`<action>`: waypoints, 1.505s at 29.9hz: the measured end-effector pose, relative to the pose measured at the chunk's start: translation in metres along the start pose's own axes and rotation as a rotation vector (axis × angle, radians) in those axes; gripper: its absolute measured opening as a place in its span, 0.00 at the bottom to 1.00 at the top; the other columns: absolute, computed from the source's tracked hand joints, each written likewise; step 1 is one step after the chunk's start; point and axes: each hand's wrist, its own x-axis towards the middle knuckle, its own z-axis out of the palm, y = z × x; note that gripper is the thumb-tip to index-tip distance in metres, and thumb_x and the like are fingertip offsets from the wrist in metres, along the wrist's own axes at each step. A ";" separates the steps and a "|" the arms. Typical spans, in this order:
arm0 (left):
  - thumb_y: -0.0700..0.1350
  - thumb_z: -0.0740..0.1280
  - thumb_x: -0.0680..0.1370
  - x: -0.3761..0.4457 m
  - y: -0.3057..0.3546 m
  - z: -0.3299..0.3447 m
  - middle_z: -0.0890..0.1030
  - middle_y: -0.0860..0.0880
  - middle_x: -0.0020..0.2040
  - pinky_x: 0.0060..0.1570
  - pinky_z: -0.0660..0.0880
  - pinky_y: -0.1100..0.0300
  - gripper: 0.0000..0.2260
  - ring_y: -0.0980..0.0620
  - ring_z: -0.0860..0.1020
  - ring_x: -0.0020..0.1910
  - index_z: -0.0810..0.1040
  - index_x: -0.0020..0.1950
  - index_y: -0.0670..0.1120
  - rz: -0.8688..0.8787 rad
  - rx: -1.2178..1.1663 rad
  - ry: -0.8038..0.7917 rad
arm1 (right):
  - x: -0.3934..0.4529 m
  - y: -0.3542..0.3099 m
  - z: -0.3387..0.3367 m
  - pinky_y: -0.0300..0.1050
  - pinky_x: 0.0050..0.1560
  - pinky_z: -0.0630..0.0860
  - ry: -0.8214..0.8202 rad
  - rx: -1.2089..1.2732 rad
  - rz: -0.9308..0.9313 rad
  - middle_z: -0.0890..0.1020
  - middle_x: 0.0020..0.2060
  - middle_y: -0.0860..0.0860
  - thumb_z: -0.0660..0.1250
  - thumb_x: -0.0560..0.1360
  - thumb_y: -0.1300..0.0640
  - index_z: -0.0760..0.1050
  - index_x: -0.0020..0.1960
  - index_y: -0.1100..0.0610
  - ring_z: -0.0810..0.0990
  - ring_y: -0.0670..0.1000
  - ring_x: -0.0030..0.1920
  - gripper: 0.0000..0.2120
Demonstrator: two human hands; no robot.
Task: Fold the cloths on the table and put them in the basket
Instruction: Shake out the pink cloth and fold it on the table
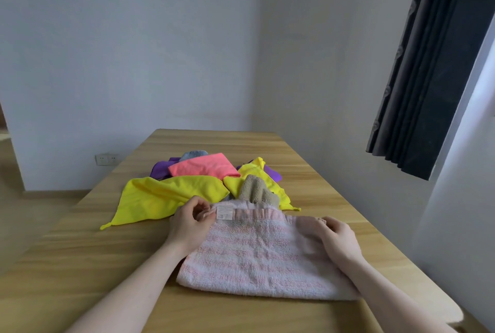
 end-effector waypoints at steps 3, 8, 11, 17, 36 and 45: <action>0.51 0.75 0.75 -0.001 0.002 0.001 0.82 0.53 0.39 0.40 0.74 0.50 0.12 0.55 0.77 0.36 0.73 0.45 0.49 -0.056 -0.059 0.002 | -0.001 0.000 -0.004 0.47 0.37 0.71 -0.008 0.048 -0.018 0.78 0.28 0.46 0.67 0.75 0.51 0.73 0.34 0.54 0.74 0.50 0.34 0.13; 0.44 0.76 0.74 -0.008 0.008 -0.004 0.84 0.55 0.46 0.45 0.80 0.48 0.16 0.54 0.83 0.43 0.74 0.56 0.56 -0.057 -0.148 0.080 | -0.007 0.002 -0.014 0.50 0.39 0.76 0.052 0.173 -0.051 0.81 0.31 0.50 0.72 0.74 0.55 0.78 0.37 0.56 0.76 0.49 0.34 0.09; 0.45 0.75 0.72 -0.010 0.016 -0.010 0.83 0.55 0.46 0.43 0.81 0.47 0.20 0.52 0.82 0.42 0.76 0.60 0.60 0.002 -0.062 0.050 | -0.007 0.003 -0.020 0.47 0.42 0.77 0.056 0.164 -0.067 0.85 0.37 0.45 0.71 0.75 0.57 0.82 0.41 0.52 0.82 0.50 0.41 0.05; 0.36 0.73 0.74 -0.006 0.059 -0.038 0.83 0.61 0.43 0.41 0.77 0.59 0.11 0.59 0.81 0.44 0.83 0.46 0.53 0.141 0.039 -0.061 | -0.024 -0.013 -0.053 0.31 0.37 0.73 0.061 0.062 -0.189 0.84 0.37 0.38 0.71 0.75 0.62 0.83 0.42 0.48 0.81 0.39 0.38 0.10; 0.39 0.64 0.73 -0.086 0.083 -0.086 0.78 0.59 0.46 0.54 0.73 0.57 0.09 0.56 0.73 0.52 0.77 0.41 0.53 0.214 0.648 -0.549 | -0.117 -0.001 -0.107 0.35 0.45 0.71 -0.183 -0.317 -0.391 0.81 0.42 0.38 0.70 0.72 0.57 0.80 0.42 0.42 0.74 0.41 0.50 0.09; 0.48 0.63 0.75 -0.119 0.145 -0.039 0.73 0.58 0.60 0.66 0.66 0.56 0.08 0.55 0.70 0.63 0.73 0.53 0.57 0.405 0.654 -0.608 | -0.126 -0.007 -0.109 0.37 0.48 0.74 -0.180 -0.307 -0.538 0.79 0.39 0.37 0.69 0.70 0.54 0.78 0.38 0.42 0.73 0.42 0.52 0.07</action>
